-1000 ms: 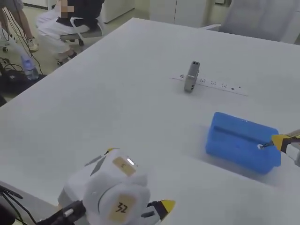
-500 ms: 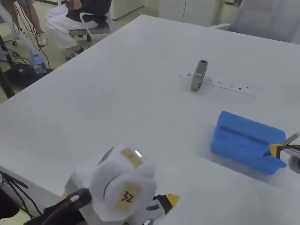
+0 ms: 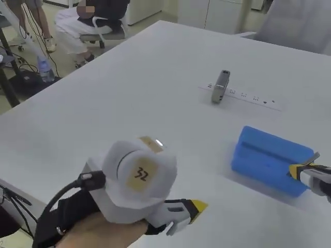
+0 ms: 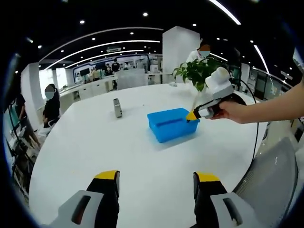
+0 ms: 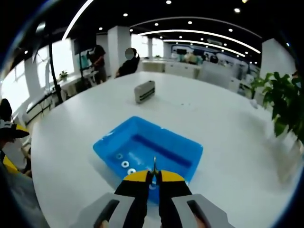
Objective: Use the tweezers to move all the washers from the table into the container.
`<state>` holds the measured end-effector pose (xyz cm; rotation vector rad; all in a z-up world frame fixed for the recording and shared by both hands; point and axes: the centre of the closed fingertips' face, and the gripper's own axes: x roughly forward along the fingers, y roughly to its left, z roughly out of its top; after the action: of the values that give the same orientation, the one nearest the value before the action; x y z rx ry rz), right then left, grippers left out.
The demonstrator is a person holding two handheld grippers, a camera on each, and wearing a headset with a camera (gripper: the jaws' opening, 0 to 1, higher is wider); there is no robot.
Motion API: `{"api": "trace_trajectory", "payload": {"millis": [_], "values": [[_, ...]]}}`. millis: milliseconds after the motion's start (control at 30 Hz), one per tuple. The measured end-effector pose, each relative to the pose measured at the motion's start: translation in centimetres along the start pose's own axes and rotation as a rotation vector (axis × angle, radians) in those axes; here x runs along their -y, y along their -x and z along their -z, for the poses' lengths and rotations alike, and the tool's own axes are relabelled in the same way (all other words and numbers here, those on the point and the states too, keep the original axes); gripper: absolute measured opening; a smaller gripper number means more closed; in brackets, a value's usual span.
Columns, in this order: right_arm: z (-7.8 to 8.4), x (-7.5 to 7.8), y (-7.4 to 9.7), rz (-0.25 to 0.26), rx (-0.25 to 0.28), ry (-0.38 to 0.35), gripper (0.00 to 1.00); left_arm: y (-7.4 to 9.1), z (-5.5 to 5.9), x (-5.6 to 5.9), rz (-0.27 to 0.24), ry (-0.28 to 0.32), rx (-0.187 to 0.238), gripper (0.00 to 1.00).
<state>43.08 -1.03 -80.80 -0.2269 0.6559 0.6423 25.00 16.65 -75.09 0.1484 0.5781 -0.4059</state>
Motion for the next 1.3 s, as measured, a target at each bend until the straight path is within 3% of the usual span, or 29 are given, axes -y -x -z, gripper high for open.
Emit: {"api": "trace_trajectory", "payload": {"millis": [167,233,367,467,600,700,767,933,1067,1267,1300], "values": [[-1.6,0.2,1.3,0.027,0.061,0.003,0.03,0.0,-2.8,0.1,0.040,-0.009,0.038,0.57],[-3.5,-0.8,2.6,0.006,0.117,0.019,0.03,0.0,-3.9,0.1,0.058,-0.004,0.061,0.53],[-5.3,-3.0,4.8,-0.076,0.169,0.072,0.02,-0.2,-5.6,0.7,0.105,-0.029,0.077,0.46],[-5.6,-5.2,5.7,-0.149,0.165,0.139,0.02,-0.3,-6.4,1.1,0.144,-0.058,0.087,0.41],[-5.1,-8.3,7.0,-0.233,0.138,0.260,0.02,-0.3,-7.0,1.6,0.188,-0.084,0.098,0.37],[-4.6,-10.1,7.7,-0.293,0.125,0.274,0.02,-0.2,-7.4,2.6,0.242,-0.085,0.105,0.32],[-3.8,-11.7,8.2,-0.351,0.098,0.306,0.02,-0.1,-7.5,3.3,0.277,-0.112,0.104,0.26],[-2.0,-14.2,8.8,-0.417,0.039,0.407,0.02,0.1,-7.4,5.6,0.378,-0.179,0.122,0.25],[-1.1,-15.4,8.9,-0.433,0.007,0.511,0.02,-0.3,-6.9,6.1,0.405,-0.267,0.116,0.19],[0.3,-16.5,8.7,-0.470,-0.039,0.597,0.02,-0.9,-6.7,7.9,0.476,-0.329,0.112,0.16],[0.9,-16.6,8.6,-0.478,-0.063,0.639,0.02,-1.1,-6.6,8.1,0.480,-0.343,0.110,0.15]]}}
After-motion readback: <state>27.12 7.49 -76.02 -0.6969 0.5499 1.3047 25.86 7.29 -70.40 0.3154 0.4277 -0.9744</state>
